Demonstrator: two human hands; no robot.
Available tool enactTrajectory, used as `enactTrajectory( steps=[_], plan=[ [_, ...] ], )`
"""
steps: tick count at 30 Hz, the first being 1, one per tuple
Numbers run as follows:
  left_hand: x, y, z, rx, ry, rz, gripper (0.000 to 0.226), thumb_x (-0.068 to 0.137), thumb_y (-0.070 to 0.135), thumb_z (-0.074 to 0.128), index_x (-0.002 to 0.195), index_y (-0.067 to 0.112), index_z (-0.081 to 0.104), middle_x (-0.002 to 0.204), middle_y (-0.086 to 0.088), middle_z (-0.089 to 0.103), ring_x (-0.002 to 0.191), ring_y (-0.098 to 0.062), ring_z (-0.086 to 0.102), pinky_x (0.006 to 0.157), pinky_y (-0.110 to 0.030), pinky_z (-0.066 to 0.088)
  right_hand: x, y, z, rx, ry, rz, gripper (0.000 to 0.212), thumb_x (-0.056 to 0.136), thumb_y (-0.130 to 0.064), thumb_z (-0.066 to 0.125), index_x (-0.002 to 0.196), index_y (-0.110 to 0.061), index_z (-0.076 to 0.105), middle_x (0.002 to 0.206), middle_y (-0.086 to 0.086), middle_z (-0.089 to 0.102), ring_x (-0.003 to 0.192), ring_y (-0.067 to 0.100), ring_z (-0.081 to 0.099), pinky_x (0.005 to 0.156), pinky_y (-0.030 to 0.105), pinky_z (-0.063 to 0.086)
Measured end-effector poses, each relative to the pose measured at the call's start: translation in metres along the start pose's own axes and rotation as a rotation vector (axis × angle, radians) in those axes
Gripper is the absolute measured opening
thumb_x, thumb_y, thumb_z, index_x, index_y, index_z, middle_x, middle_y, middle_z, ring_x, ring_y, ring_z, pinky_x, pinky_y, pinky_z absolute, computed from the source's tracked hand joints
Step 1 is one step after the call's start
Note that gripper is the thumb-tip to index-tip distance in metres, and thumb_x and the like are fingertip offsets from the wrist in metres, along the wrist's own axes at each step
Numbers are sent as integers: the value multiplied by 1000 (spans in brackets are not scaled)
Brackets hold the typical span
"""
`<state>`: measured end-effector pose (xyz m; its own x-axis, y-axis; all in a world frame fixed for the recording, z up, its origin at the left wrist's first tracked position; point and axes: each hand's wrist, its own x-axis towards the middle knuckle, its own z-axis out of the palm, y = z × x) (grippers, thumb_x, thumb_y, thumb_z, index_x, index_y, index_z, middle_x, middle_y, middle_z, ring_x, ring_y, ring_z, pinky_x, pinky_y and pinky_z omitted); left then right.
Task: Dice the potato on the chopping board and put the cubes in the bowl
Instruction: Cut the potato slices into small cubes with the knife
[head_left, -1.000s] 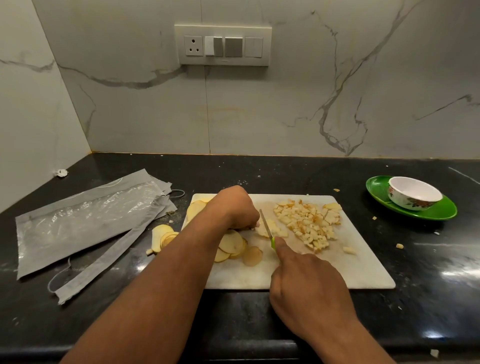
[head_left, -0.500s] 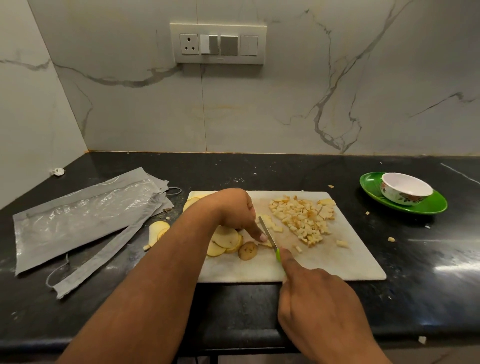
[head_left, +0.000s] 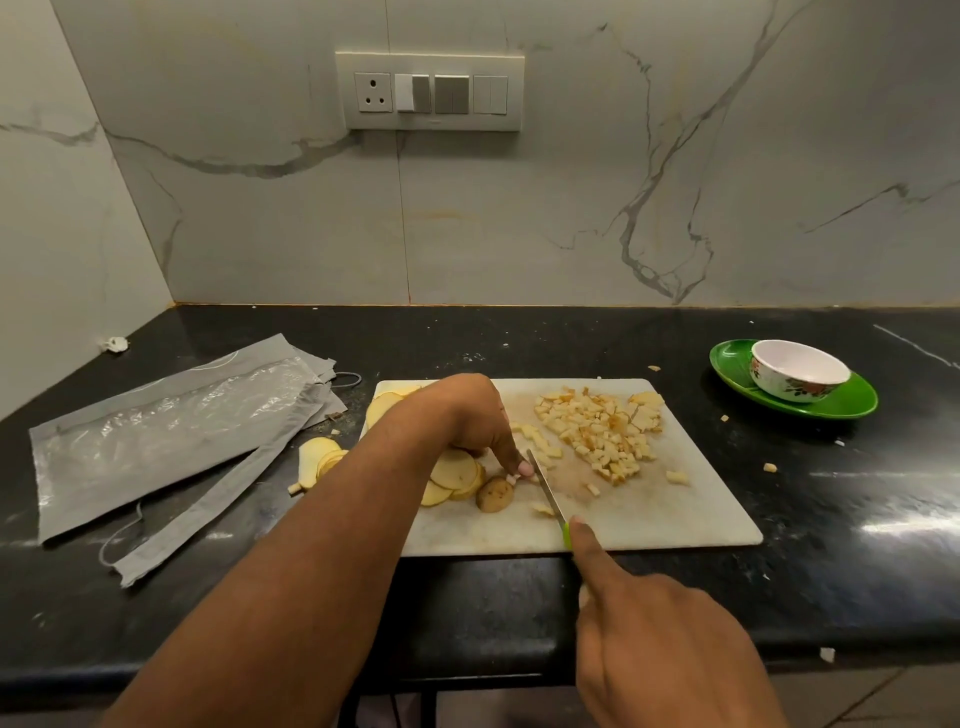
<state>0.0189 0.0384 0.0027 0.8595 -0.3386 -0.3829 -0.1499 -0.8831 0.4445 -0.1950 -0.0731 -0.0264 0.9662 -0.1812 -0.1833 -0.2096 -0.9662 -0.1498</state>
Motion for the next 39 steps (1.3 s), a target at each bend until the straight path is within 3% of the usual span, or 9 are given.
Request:
enactTrajectory(
  steps=[4,8,10,14,16,20,24,31,39],
  plan=[
    [-4,-4,-2,-2,-8,66,53,70,42,93,110,12,74,108,-9,73,90,-22,61,93,-42,54,-15,9,-2,15,3,24,65,101,-46,28,149,-58,-15,116,-1,63,102,18,61,85,29,46],
    [-3,-12,-7,-2,-1,122,39,73,35,92,105,20,74,100,-1,74,86,-16,64,77,-31,52,-5,10,-5,57,198,-30,59,103,-43,26,156,-46,-2,92,-3,55,83,17,54,78,32,44],
    [-3,-13,-8,-10,13,120,35,74,34,92,101,22,74,96,1,74,87,-16,65,73,-29,50,15,8,-5,64,317,-72,58,102,-39,26,158,-40,8,95,-3,60,85,17,56,77,36,47],
    [-1,-10,-6,16,34,95,40,72,37,93,102,19,74,99,-4,75,95,-22,69,86,-37,57,57,-6,-4,78,351,-156,58,101,-36,28,159,-33,18,119,-2,63,97,17,56,82,35,47],
    [1,-10,-5,37,35,88,42,72,39,93,103,16,76,101,-6,76,98,-25,70,94,-42,57,68,-10,-3,83,355,-181,59,100,-35,29,159,-33,20,116,-3,63,94,16,54,78,34,45],
    [4,-7,-8,84,18,98,40,72,41,93,99,15,79,98,-6,78,91,-23,72,91,-42,57,67,-10,5,76,415,-188,58,102,-37,27,159,-31,19,99,-4,60,83,13,51,71,32,42],
    [8,-8,-8,93,3,101,36,72,40,92,97,17,79,91,-2,78,78,-17,69,86,-39,57,65,-14,7,38,419,-174,58,102,-37,26,159,-32,18,95,-3,58,78,14,48,66,33,37],
    [12,-8,-8,103,-5,95,38,74,38,92,100,14,78,91,-3,78,78,-17,68,89,-40,57,45,-7,8,-8,359,-163,62,100,-34,28,159,-32,10,93,-3,55,78,15,50,66,33,39],
    [0,-16,-11,81,-36,168,37,78,39,89,106,22,73,100,1,75,97,-19,69,95,-38,55,32,-4,9,-87,264,-133,66,99,-35,29,160,-29,3,86,-2,50,77,17,49,65,36,38]
  ],
)
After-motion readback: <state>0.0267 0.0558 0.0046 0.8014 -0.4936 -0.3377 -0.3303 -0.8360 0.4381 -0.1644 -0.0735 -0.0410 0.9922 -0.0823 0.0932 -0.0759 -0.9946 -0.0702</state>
